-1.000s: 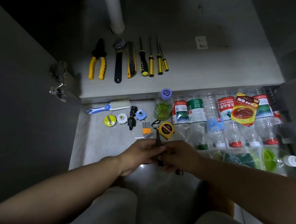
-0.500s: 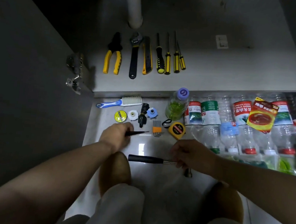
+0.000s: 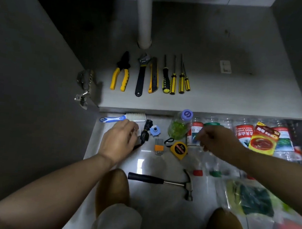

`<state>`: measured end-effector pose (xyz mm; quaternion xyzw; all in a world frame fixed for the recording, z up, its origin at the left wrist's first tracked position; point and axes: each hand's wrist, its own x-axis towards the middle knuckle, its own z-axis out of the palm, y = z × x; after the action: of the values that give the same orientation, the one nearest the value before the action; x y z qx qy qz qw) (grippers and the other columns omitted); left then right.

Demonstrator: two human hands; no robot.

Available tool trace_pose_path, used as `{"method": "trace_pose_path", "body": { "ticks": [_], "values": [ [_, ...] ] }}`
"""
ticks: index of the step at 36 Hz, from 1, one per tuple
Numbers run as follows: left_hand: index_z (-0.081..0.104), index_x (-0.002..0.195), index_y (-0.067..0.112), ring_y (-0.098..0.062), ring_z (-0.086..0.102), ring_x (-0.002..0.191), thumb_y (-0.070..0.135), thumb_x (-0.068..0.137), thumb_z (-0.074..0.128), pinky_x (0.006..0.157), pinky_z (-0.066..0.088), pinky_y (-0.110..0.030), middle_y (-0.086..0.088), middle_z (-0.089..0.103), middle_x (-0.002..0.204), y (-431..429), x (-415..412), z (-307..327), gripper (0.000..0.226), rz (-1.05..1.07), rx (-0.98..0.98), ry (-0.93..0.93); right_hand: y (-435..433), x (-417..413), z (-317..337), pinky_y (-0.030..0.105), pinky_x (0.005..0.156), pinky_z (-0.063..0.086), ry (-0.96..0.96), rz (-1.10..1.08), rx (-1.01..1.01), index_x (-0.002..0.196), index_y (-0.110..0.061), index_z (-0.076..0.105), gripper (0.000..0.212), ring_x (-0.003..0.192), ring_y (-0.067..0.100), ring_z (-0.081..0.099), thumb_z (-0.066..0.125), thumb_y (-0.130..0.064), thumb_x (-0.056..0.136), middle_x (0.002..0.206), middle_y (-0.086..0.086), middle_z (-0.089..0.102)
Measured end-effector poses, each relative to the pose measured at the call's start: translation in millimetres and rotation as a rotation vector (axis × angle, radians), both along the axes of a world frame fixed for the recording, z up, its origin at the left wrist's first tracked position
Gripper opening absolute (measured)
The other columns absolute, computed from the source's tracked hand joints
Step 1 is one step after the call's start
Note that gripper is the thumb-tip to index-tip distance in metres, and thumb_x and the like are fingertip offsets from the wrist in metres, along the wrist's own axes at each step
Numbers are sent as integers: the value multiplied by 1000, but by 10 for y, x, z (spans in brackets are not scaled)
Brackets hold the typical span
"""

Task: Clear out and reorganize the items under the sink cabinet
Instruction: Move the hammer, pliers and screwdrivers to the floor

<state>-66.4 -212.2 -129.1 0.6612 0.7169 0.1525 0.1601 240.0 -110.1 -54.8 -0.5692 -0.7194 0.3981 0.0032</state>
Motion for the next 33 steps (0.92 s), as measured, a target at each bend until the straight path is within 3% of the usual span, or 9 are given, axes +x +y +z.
{"method": "trace_pose_path", "body": {
  "ticks": [2, 4, 6, 9, 15, 20, 23, 27, 33],
  "values": [
    [59, 107, 23, -17, 54, 99, 20, 95, 55, 78, 51, -37, 5, 55, 103, 202, 3, 136, 13, 39, 163, -66, 233, -13, 47, 33, 70, 58, -4, -53, 94, 84, -11, 71, 20, 69, 15, 68, 56, -11, 97, 76, 2, 71],
    [58, 107, 21, -17, 53, 102, 15, 94, 56, 84, 48, -34, 5, 54, 107, 454, 6, 287, 14, 150, 292, -133, 474, -66, 79, 25, 65, 52, 14, -119, 138, 85, -16, 71, 19, 73, 11, 66, 56, -12, 95, 79, -4, 71],
    [59, 113, 15, -26, 53, 109, 9, 91, 58, 93, 46, -38, -5, 54, 115, 730, -22, 398, 22, 292, 335, -154, 701, -155, 85, 28, 70, 52, 67, -155, 103, 89, -18, 72, 19, 78, 15, 67, 56, -10, 94, 84, -4, 71],
    [56, 132, 10, -38, 46, 124, 10, 91, 60, 105, 39, -45, -18, 48, 132, 1109, -118, 488, 42, 469, 181, -75, 983, -320, 71, 39, 84, 58, 148, -188, -7, 96, -15, 70, 11, 88, 22, 68, 60, -10, 92, 93, 3, 71],
    [34, 154, 25, -38, 32, 143, 22, 90, 63, 113, 32, -48, -15, 36, 153, 1559, -329, 430, 70, 605, -70, -104, 1360, -695, -94, 46, 100, 51, 127, -315, 58, 106, -8, 66, 17, 106, 29, 63, 65, -13, 90, 106, 12, 68],
    [48, 141, 20, -38, 38, 138, 36, 92, 58, 108, 37, -49, -15, 47, 144, 1684, -477, 302, 52, 661, -135, -79, 1516, -831, -135, 44, 85, 53, -52, -276, 153, 104, 5, 67, 29, 98, 38, 64, 67, -20, 89, 102, 26, 68],
    [53, 135, 12, -38, 39, 136, 41, 90, 64, 109, 36, -44, -17, 49, 141, 1752, -534, 263, 55, 638, -138, 3, 1574, -870, -195, 36, 76, 50, -123, -264, 178, 106, -3, 64, 27, 93, 31, 61, 67, -26, 91, 103, 19, 66],
    [59, 125, 9, -38, 43, 132, 37, 84, 71, 107, 37, -40, -20, 51, 138, 1818, -527, 277, 51, 657, -160, 47, 1607, -940, -244, 35, 78, 52, -164, -272, 173, 107, -4, 65, 32, 94, 27, 62, 72, -29, 88, 103, 14, 66],
    [63, 122, 11, -36, 54, 123, 32, 76, 76, 104, 48, -39, -18, 54, 132, 1785, -399, 341, 52, 759, -154, -153, 1560, -923, -231, 31, 78, 49, -215, -263, 185, 109, -2, 69, 35, 104, 31, 65, 72, -31, 89, 109, 16, 67]
  ]
}}
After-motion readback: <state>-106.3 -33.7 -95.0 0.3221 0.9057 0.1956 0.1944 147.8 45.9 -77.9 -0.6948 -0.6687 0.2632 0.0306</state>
